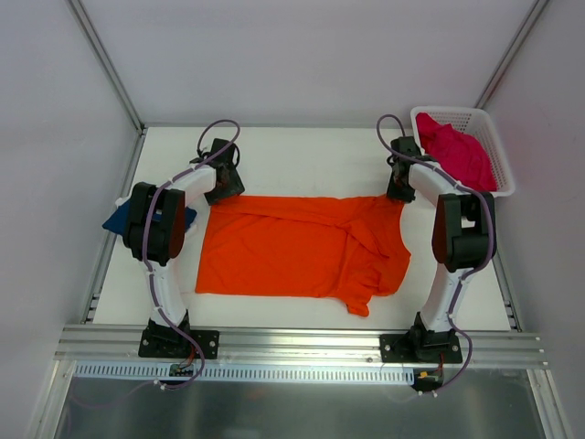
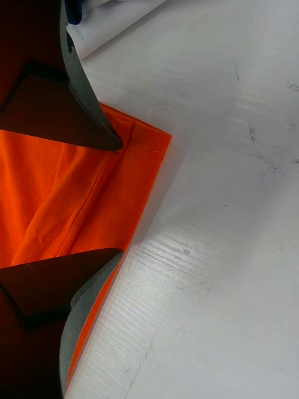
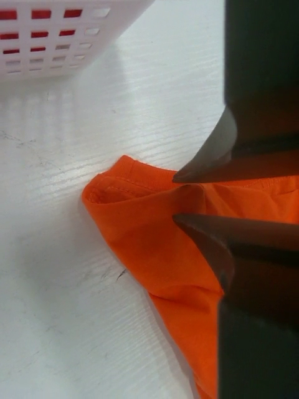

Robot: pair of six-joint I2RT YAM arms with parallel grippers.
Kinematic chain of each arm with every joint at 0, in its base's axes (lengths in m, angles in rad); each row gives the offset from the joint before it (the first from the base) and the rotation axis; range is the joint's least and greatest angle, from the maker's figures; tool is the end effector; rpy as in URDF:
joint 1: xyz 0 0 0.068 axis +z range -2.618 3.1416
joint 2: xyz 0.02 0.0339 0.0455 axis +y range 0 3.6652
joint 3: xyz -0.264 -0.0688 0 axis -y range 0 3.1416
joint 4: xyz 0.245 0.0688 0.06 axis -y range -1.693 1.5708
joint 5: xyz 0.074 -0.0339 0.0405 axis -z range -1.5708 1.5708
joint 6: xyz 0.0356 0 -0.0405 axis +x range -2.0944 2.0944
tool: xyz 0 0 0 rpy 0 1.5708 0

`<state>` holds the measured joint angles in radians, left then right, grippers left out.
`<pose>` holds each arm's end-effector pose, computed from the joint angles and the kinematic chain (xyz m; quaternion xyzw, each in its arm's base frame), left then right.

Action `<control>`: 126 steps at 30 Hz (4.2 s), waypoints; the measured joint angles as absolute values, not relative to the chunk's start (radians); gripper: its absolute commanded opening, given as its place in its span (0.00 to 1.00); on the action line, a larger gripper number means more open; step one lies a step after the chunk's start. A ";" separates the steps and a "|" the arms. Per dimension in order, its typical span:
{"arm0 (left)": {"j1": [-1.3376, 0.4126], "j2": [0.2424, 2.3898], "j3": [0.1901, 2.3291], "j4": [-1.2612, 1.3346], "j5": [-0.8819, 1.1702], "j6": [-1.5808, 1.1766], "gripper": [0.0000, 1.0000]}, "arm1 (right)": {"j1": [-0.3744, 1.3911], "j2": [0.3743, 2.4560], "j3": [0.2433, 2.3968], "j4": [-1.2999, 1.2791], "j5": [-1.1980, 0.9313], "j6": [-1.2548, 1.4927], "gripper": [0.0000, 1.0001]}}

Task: Fold and stack the t-shirts
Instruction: Fold the flattened tshirt in 1/3 of the way

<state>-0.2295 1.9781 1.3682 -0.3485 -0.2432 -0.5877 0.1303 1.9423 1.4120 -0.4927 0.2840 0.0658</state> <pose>0.4131 -0.0877 0.1759 -0.2046 0.9248 -0.0127 0.3205 0.4117 0.0439 0.1950 0.0075 0.9538 -0.1094 0.2798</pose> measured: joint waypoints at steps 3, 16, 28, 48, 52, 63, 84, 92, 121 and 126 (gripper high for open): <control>-0.229 1.978 1.368 -0.348 -0.243 -0.588 0.64 | 0.125 1.942 1.412 -0.490 0.273 0.069 0.18; -0.228 1.978 1.368 -0.349 -0.244 -0.588 0.62 | 0.104 1.960 1.432 -0.528 0.302 0.072 0.01; -0.228 1.978 1.363 -0.349 -0.243 -0.588 0.61 | 0.091 1.963 1.431 -0.596 0.337 0.071 0.01; -0.230 1.789 1.291 -0.358 -0.274 -0.601 0.97 | 0.092 1.518 1.245 -0.497 0.374 0.034 0.74; -0.250 1.686 1.282 -0.355 -0.307 -0.602 0.96 | 0.092 1.346 1.239 -0.456 0.276 0.028 0.73; -0.304 1.636 1.172 -0.349 -0.352 -0.603 0.89 | 0.110 1.412 1.049 -0.363 -0.065 0.072 0.54; -0.304 1.652 1.113 -0.348 -0.351 -0.615 0.89 | 0.257 1.646 1.078 -0.258 -0.160 0.141 0.44; -0.304 1.652 1.113 -0.348 -0.351 -0.615 0.90 | 0.288 1.646 1.078 -0.280 -0.108 0.141 0.44; -0.304 1.650 1.090 -0.348 -0.350 -0.615 0.90 | 0.368 1.709 1.076 -0.356 0.051 0.127 0.01; -0.304 1.634 1.067 -0.349 -0.350 -0.615 0.90 | 0.439 1.610 1.036 -0.382 0.079 0.133 0.00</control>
<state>-0.3038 1.6337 1.0672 -0.3489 -0.3496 -0.6151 0.4393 1.6104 1.0363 -0.3817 0.0792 0.1333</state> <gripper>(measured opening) 0.898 0.010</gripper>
